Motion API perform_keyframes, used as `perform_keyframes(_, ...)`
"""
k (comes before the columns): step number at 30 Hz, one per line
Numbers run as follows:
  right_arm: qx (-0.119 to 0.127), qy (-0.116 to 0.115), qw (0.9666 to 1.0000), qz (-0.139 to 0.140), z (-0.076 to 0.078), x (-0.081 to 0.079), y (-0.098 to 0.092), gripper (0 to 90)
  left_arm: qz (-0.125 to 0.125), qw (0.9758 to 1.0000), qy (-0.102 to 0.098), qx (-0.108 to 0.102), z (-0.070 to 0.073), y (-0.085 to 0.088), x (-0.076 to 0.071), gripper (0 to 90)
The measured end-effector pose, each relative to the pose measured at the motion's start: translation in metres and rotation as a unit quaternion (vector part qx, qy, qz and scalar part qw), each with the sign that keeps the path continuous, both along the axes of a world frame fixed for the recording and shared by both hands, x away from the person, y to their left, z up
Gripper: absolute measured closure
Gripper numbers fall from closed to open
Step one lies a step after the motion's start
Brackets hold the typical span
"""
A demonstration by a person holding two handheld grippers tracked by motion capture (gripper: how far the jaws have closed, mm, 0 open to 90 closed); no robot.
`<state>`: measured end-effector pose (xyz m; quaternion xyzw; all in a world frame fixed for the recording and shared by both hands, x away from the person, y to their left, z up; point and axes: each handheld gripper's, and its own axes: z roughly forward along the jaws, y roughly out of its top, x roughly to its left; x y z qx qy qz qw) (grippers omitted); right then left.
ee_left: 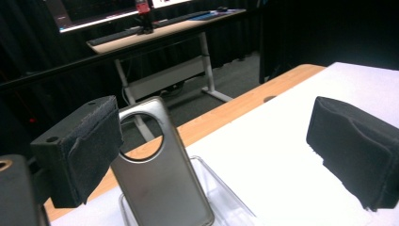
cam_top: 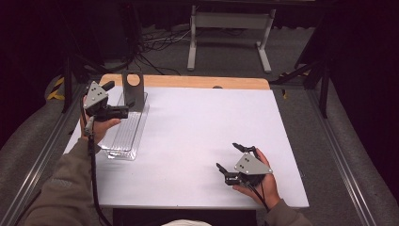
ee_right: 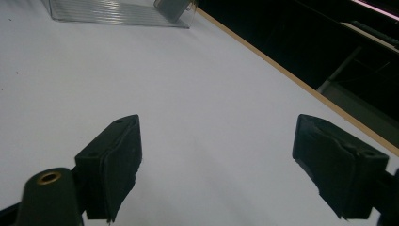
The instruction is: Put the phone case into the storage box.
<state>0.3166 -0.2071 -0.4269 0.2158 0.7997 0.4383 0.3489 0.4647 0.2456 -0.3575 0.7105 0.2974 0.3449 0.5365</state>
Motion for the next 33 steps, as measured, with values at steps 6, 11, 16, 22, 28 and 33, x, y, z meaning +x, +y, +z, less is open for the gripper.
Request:
perform_keyframes(6, 0.001, -0.001, 1.0, -0.001, 0.0, 0.0, 0.0, 17.4, -0.014, 0.9998, -0.013, -0.004, 0.002, -0.002, -0.008, 3.8)
perform_keyframes(11, 0.0, 0.001, 1.0, 0.001, 0.0, 0.0, 0.001, 17.4, -0.023, 0.9997, -0.01, -0.003, 0.0, -0.005, -0.011, 4.2)
perform_keyframes(16, 0.002, 0.0, 1.0, -0.001, 0.001, -0.001, 0.0, 17.4, -0.032, 0.9993, -0.018, -0.005, 0.001, -0.007, -0.018, 4.4)
perform_keyframes(22, 0.001, 0.0, 1.0, 0.0, 0.001, -0.001, 0.001, 17.4, -0.033, 0.9993, -0.019, -0.004, 0.002, -0.006, -0.023, 5.1)
perform_keyframes(28, 0.002, -0.002, 1.0, 0.002, 0.002, -0.003, 0.001, 17.4, -0.04, 0.999, -0.022, -0.001, 0.002, -0.011, -0.028, 5.0)
perform_keyframes(33, 0.002, -0.002, 1.0, 0.001, 0.003, -0.003, 0.001, 17.4, -0.049, 0.9985, -0.023, 0.007, 0.002, -0.016, -0.032, 4.5)
